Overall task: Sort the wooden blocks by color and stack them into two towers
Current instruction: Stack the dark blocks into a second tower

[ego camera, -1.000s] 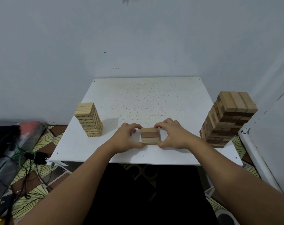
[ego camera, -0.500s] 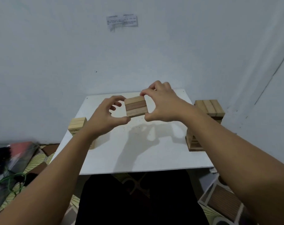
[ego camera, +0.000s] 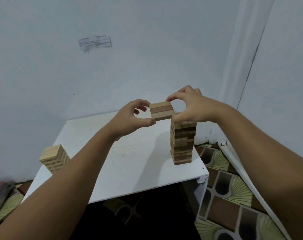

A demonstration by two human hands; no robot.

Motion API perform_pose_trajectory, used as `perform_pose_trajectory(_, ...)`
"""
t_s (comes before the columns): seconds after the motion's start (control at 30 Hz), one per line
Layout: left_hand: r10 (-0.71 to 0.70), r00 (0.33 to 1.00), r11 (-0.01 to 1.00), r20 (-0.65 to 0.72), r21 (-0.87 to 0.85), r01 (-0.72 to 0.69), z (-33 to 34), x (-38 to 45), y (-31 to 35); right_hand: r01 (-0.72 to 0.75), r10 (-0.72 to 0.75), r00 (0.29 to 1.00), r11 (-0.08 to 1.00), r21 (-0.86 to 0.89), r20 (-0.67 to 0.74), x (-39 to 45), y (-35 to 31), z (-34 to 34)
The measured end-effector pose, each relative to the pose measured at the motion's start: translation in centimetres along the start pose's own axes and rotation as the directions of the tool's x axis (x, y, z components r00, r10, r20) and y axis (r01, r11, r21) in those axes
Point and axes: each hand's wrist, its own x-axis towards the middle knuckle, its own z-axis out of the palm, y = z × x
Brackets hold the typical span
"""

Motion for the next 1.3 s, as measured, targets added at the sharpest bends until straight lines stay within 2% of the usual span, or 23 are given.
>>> perform_pose_trajectory(0.2, 0.017, 0.998, 1.0, 0.067, 0.019, -0.019, 4.0, 2.5, 1.9, -0.091, 0.09, 0.996, 0.988, 0.126, 0.01, -2.4, 4.3, -1.5)
perform_pose_trajectory(0.47, -0.027, 0.996, 1.0, 0.09, -0.01, 0.028, 5.7, 2.5, 1.5, -0.13, 0.122, 0.991, 0.966, 0.224, 0.047, -3.0, 6.5, -0.3)
perform_pose_trajectory(1.3, -0.084, 0.992, 0.993, 0.099, -0.072, 0.091, 6.4, 1.9, 1.2, -0.129, 0.11, 0.991, 0.94, 0.315, 0.077, -3.1, 7.1, 0.4)
